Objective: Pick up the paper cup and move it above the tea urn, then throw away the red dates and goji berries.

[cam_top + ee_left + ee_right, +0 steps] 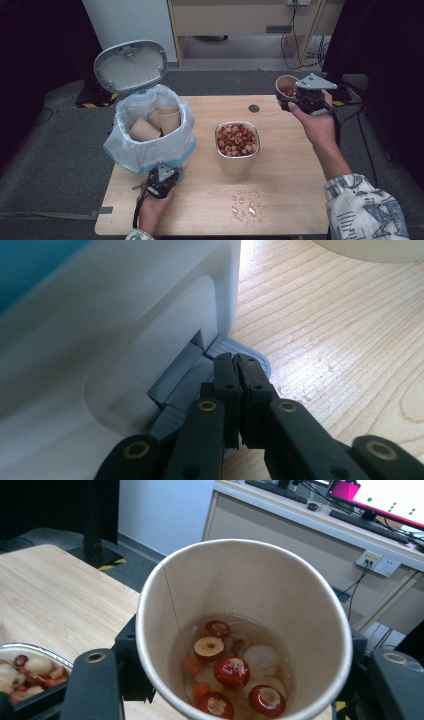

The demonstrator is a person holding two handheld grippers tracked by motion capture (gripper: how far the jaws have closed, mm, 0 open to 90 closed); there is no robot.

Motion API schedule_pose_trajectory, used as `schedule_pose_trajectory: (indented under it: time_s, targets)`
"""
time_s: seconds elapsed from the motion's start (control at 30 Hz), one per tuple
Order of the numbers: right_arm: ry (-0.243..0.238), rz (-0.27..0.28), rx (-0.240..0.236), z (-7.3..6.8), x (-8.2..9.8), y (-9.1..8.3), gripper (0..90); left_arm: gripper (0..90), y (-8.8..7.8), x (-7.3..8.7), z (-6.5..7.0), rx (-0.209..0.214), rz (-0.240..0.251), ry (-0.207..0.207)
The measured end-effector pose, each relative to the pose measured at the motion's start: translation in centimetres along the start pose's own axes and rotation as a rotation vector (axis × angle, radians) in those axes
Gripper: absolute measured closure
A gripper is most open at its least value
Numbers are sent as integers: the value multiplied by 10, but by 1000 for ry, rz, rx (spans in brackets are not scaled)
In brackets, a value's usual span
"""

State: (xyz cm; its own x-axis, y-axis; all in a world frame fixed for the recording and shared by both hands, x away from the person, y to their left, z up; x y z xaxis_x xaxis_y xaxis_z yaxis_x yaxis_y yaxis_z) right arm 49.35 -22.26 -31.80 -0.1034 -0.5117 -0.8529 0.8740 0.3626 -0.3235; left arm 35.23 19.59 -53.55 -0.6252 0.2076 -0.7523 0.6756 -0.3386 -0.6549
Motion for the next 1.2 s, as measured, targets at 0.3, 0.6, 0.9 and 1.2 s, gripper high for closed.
schedule_pose_trajectory:
  time_s: [0.3,0.6,0.9,1.2]
  targets:
    - [-11,5,-8,0,-8,4,331,871,0,0,0,-1,0,4]
    - [-116,25,-30,-1,-22,12,331,870,0,0,0,-1,0,6]
    - [-229,41,-72,-5,-25,21,331,870,0,0,0,-2,1,9]
    - [-291,54,-103,-14,-32,25,332,871,0,0,0,-3,2,10]
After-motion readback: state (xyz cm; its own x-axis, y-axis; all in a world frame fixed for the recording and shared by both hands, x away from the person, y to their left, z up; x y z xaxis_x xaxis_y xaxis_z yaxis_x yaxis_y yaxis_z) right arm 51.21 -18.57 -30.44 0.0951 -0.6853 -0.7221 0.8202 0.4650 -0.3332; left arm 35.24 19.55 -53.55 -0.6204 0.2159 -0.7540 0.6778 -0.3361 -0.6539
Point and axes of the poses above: each handheld gripper's, and its own axes: y roughly forward along the jaws, x roughly out of its underside, z roughly to its right, the point moved 2 cm from there along y, roughly forward along the jaws, and after that the axes turned 11 degrees about -y, right-handed, at the moved point
